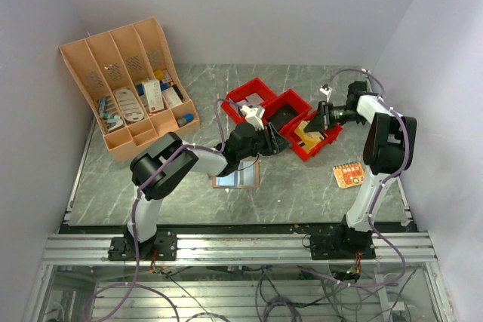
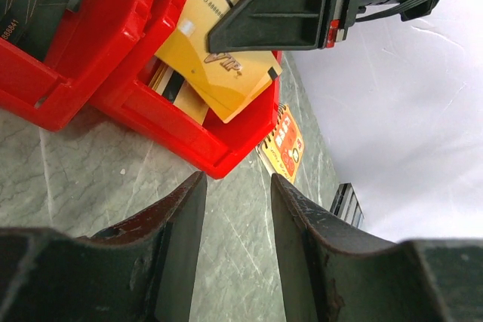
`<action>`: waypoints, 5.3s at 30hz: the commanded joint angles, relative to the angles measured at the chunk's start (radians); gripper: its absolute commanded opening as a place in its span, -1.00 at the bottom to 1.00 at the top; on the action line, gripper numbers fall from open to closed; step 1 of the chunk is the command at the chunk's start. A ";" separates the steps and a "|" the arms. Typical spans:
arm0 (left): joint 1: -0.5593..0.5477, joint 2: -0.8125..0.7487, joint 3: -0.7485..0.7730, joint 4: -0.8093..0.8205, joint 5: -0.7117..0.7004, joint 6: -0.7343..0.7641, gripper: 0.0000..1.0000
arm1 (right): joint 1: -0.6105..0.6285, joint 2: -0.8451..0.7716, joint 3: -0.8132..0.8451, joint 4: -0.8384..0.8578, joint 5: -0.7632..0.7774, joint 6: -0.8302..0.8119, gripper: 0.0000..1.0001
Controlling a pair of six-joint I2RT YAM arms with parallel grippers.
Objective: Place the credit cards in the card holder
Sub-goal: Adjust the credit card in the storage box, then pick up the credit card from the storage box.
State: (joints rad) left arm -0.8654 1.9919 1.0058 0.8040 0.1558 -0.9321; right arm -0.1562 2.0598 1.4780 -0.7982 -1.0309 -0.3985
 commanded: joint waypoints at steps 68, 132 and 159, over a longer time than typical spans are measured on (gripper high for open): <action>0.010 -0.121 -0.092 0.002 -0.039 0.061 0.01 | -0.041 -0.122 0.035 0.075 0.159 0.032 -1.00; 0.122 -0.578 -0.613 0.493 0.133 -0.132 -0.86 | 0.496 -0.331 -0.184 0.094 -0.487 0.174 -0.48; 0.384 -0.707 -0.609 -0.090 0.394 -0.462 -0.86 | 0.425 -0.472 -0.225 0.078 0.001 -0.081 -0.14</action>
State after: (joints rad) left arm -0.5190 1.2774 0.3214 0.8707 0.4610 -1.6344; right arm 0.2111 1.6493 1.3220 -0.8291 -1.2034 -0.4355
